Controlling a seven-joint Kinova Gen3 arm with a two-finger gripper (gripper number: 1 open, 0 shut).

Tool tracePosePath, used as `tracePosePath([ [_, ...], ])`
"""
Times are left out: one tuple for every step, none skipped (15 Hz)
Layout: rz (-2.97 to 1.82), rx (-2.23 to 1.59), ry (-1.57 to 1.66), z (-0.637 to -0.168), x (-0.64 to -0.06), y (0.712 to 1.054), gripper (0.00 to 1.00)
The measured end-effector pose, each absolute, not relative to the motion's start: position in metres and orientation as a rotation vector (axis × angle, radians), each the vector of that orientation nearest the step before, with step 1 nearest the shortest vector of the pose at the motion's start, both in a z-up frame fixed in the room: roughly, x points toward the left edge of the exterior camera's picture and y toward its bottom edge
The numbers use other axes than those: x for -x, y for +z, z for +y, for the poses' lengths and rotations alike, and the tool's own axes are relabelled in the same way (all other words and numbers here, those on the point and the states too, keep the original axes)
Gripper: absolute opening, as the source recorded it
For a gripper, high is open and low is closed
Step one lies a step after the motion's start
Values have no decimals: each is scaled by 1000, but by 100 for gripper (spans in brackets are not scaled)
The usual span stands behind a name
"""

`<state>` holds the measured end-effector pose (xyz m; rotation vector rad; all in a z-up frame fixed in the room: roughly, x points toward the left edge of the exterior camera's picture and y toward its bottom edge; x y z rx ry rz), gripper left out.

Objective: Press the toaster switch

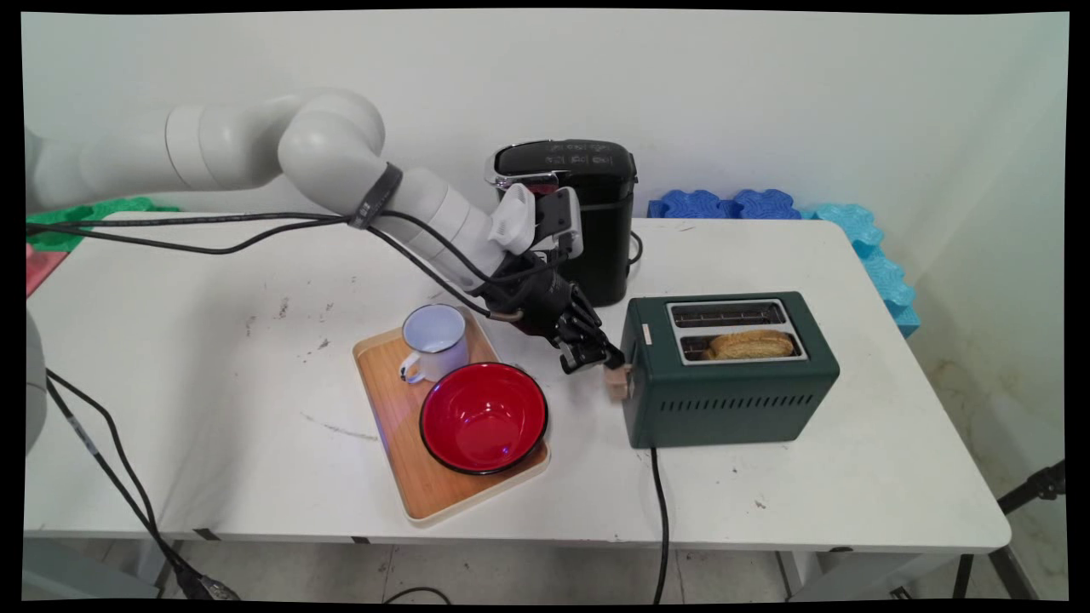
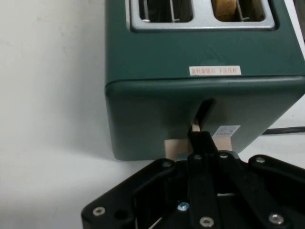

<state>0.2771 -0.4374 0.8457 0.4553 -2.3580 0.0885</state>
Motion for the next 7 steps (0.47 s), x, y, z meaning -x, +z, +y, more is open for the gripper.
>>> tracePosePath([
  [-2355, -459, 88, -437, -277, 844, 0],
  [-2353, -462, 87, -436, -277, 842, 0],
  [-2350, -466, 86, -436, -278, 840, 0],
  [-2348, -468, 85, -435, -278, 839, 0],
  [-2345, -473, 85, -435, -278, 837, 0],
  [-2342, -477, 84, -434, -279, 836, 0],
  [-2338, -482, 84, -434, -279, 834, 0],
])
